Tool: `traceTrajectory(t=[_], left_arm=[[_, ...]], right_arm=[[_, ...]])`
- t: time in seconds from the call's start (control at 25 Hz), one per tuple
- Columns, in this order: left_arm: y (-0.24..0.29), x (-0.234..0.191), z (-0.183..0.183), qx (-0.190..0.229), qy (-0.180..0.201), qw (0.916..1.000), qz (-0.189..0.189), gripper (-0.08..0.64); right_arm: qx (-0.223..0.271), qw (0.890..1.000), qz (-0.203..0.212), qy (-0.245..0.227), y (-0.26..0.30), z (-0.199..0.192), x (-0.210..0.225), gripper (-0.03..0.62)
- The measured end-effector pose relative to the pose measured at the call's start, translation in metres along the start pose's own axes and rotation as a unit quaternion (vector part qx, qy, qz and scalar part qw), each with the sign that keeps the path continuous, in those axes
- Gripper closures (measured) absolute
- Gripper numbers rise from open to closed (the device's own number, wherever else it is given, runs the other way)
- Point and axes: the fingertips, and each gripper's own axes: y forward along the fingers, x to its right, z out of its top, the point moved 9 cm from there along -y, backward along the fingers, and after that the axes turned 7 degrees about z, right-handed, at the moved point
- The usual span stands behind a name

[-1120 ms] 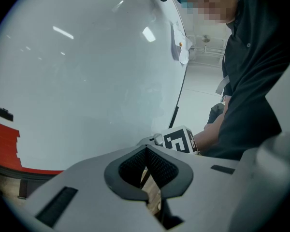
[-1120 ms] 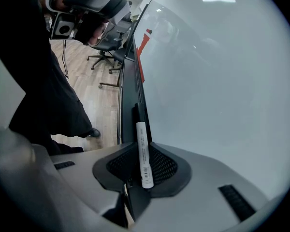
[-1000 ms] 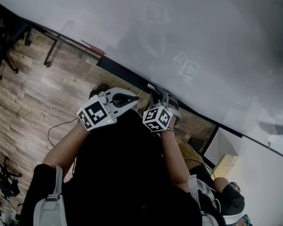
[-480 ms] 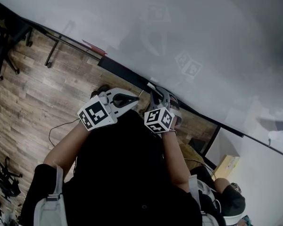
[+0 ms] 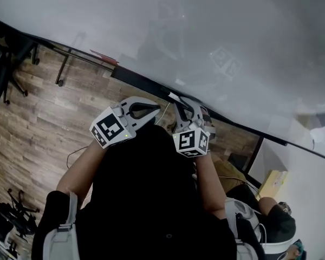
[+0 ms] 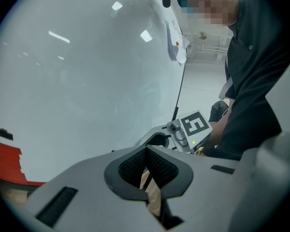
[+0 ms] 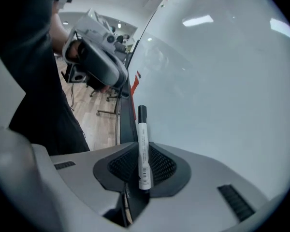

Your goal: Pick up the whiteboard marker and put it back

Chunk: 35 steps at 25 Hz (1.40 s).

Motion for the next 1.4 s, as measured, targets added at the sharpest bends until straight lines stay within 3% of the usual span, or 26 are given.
traceTrajectory(t=[0.32,0.48,0.84,0.88,0.96,1.04,1.16,1.4], left_arm=[[0.010,0.004,0.024,0.002,0.043,0.9987,-0.027,0.548],[0.016,0.009,0.031,-0.001,0.058,0.9971,-0.049,0.548],[0.034,0.006,0.055,-0.012,0.094,0.9919,-0.084,0.548],[0.035,0.004,0.059,-0.010,0.098,0.9913,-0.088,0.548],[0.037,-0.001,0.068,-0.001,0.107,0.9895,-0.097,0.548],[0.038,-0.008,0.073,0.002,0.109,0.9890,-0.100,0.548],[0.036,-0.015,0.078,-0.003,0.108,0.9891,-0.099,0.548],[0.034,-0.010,0.083,-0.009,0.117,0.9867,-0.112,0.548]], right_arm=[[0.117,0.992,-0.046,0.017,-0.064,0.004,0.018,0.520],[0.135,0.989,-0.059,0.002,-0.096,0.003,0.027,0.520],[0.167,0.977,-0.118,0.057,-0.164,-0.027,0.031,0.520],[0.178,0.972,-0.128,0.079,-0.170,-0.030,0.029,0.520],[0.223,0.951,-0.151,0.153,-0.178,-0.034,0.025,0.520],[0.258,0.934,-0.159,0.192,-0.183,-0.033,0.025,0.520],[0.308,0.917,-0.153,0.201,-0.194,-0.031,0.026,0.520],[0.423,0.868,-0.135,0.223,-0.219,-0.034,0.020,0.520]])
